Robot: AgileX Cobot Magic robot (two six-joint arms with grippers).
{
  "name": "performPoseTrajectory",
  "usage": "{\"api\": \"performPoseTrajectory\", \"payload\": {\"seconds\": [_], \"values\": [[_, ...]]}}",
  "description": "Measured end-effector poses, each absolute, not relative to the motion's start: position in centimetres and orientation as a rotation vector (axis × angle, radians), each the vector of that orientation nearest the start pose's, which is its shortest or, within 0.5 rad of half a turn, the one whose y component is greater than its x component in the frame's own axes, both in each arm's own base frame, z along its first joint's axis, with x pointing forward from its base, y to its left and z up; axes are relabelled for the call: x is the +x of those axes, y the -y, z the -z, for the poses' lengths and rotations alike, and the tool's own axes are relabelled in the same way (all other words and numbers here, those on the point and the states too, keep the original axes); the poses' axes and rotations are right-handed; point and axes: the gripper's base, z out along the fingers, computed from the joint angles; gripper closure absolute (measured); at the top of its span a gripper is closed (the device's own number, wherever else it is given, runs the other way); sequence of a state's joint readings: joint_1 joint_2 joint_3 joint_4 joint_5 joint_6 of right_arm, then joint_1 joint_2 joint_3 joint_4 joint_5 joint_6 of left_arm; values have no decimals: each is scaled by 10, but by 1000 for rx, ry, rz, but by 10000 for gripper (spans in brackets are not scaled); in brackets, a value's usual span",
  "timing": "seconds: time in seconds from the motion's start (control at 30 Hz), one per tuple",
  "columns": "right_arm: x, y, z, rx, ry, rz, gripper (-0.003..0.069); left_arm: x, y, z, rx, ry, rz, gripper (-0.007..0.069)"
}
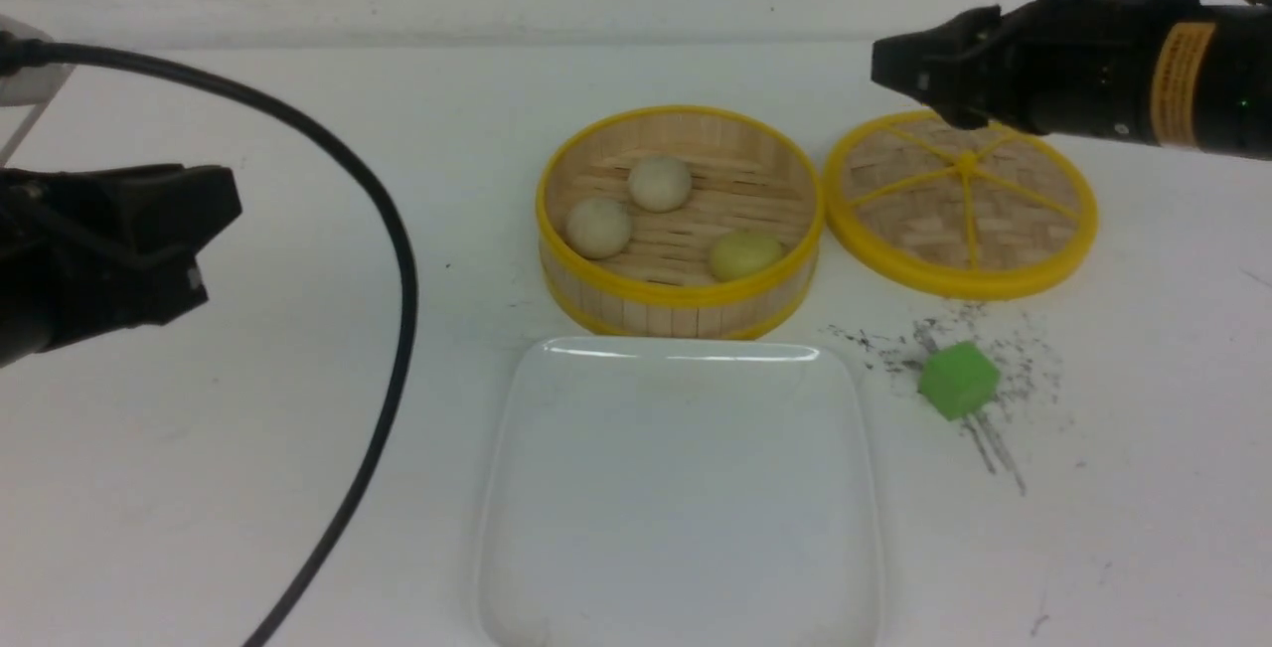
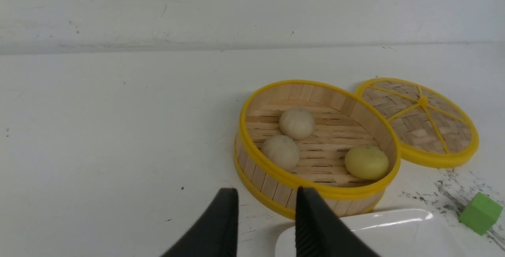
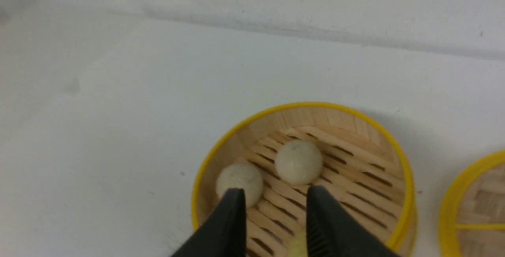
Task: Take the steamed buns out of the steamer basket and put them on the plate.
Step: Use the right arm to grab the steamed stuffed bun that is closest to it
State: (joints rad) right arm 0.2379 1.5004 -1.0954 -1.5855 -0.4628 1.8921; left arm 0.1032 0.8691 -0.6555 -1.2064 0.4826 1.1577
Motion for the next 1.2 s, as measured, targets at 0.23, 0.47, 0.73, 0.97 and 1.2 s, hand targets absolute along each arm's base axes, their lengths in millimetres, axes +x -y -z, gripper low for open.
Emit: {"api": "performPoseTrajectory", "payload": {"seconds": [0.23, 0.47, 0.73, 0.97, 1.2], "values": [[317, -122, -318, -679, -1849, -564, 419, 181, 20, -329, 191, -1848, 339, 384], [317, -122, -318, -1154, -1553, -187, 419, 181, 19, -329, 186, -1845, 333, 384], [324, -114, -318, -1322, -1408, 138, 419, 181, 19, -330, 184, -1844, 329, 384], [328, -109, -318, -1286, -1441, 200, 419, 181, 19, -330, 183, -1844, 330, 384], [329, -107, -319, -1176, -1525, 136, 419, 181, 19, -330, 182, -1843, 329, 384]]}}
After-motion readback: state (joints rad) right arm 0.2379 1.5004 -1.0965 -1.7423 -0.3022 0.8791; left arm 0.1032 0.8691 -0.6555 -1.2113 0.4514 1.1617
